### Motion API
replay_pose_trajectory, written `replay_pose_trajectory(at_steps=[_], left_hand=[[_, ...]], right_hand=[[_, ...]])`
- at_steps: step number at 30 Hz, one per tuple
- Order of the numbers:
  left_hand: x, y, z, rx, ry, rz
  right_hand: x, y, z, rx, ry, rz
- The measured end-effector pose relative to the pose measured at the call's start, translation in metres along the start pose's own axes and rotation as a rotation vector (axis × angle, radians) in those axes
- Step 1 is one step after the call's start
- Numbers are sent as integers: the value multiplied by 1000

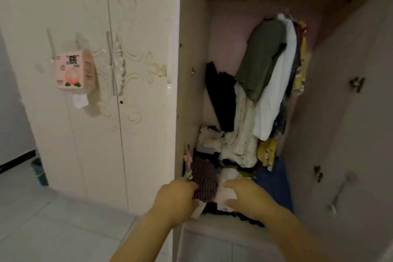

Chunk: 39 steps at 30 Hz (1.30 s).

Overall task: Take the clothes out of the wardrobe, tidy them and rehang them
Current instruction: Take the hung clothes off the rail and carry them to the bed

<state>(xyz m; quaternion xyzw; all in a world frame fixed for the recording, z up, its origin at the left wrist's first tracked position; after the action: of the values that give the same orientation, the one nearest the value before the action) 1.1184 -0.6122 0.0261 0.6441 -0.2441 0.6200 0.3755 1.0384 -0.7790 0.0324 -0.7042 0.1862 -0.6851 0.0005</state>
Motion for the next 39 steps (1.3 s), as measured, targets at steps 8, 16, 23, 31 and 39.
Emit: replay_pose_trajectory(at_steps=[8, 16, 23, 31, 39], left_hand=[[17, 9, 146, -245, 182, -101], [22, 25, 309, -312, 327, -232], [50, 45, 448, -227, 507, -327], [101, 37, 566, -215, 707, -360], [165, 25, 697, -330, 831, -389]], right_hand=[[48, 72, 67, -158, 175, 5], [101, 163, 179, -206, 280, 3], [163, 241, 284, -119, 388, -23], [257, 273, 395, 46, 582, -102], [371, 282, 500, 102, 893, -300]])
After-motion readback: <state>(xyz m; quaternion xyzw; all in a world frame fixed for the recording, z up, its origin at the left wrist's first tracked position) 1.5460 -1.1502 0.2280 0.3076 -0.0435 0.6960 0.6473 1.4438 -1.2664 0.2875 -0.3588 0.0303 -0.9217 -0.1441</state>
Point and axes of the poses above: each hand's wrist, its own z-axis towards the middle knuckle, its own x-axis out of the back of the hand, y = z × x, the point moved 2 cm from there along z, towards the middle knuckle, and after that the axes turned 5 degrees about -x, right-handed, at the moved point
